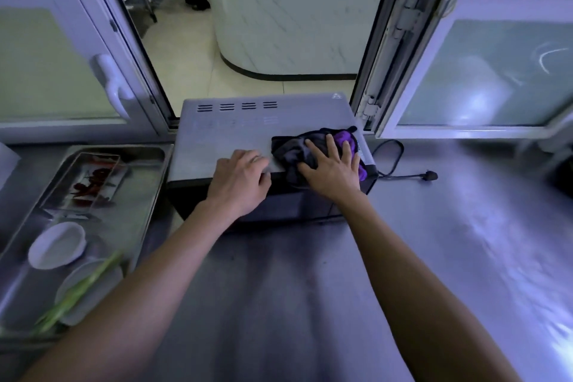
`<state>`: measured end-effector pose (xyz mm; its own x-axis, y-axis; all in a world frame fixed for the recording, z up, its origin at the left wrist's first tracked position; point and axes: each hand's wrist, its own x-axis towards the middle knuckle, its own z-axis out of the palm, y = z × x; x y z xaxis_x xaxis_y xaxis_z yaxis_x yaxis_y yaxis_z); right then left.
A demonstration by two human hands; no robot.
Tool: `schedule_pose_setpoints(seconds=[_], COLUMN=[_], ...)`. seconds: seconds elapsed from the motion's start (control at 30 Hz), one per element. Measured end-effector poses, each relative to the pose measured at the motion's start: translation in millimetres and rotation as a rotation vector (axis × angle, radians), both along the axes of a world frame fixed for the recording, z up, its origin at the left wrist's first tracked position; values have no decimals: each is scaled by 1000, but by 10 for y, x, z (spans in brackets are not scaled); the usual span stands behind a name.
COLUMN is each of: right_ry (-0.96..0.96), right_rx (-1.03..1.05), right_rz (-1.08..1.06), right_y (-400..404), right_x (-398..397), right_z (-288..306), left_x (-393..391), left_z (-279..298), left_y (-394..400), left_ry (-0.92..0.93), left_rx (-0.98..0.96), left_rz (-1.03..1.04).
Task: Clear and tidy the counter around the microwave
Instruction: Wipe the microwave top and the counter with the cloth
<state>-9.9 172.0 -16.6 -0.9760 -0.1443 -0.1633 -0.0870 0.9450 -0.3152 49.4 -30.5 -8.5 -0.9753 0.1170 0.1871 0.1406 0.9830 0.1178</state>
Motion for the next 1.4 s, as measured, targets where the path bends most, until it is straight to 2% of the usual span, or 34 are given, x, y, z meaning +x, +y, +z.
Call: schedule_pose_setpoints(seconds=[0.27, 0.6, 0.8, 0.97, 1.07, 1.2, 1.33, 1.4], right_ry=[56, 43, 35, 37, 44, 50, 44, 48], right_rx=[28, 51, 62, 58, 51, 60, 46, 44], right_rz=[-61, -35, -26, 30, 61, 82, 106, 118], right_y=[59, -96, -389, -665, -775, -767, -707, -680], right_x=[-137, -676, -1134, -1540, -1725, -1682, -1373, -1137], right_z=[-54, -49, -53, -55, -63, -85, -64, -62], left_x=[-266, -655, -915, -1090, -1065, -976, -847, -696], left_z=[11, 106, 47, 118, 76, 30, 23, -7], left_y=[230, -129, -288, -406, -470, -503, -595, -635], left_ry=[-52, -92, -83, -157, -118, -46, -187, -191], left_rx=[-39, -52, -3, 62, 81, 127, 185, 196], left_rz=[31, 126, 135, 100, 66, 41, 38, 37])
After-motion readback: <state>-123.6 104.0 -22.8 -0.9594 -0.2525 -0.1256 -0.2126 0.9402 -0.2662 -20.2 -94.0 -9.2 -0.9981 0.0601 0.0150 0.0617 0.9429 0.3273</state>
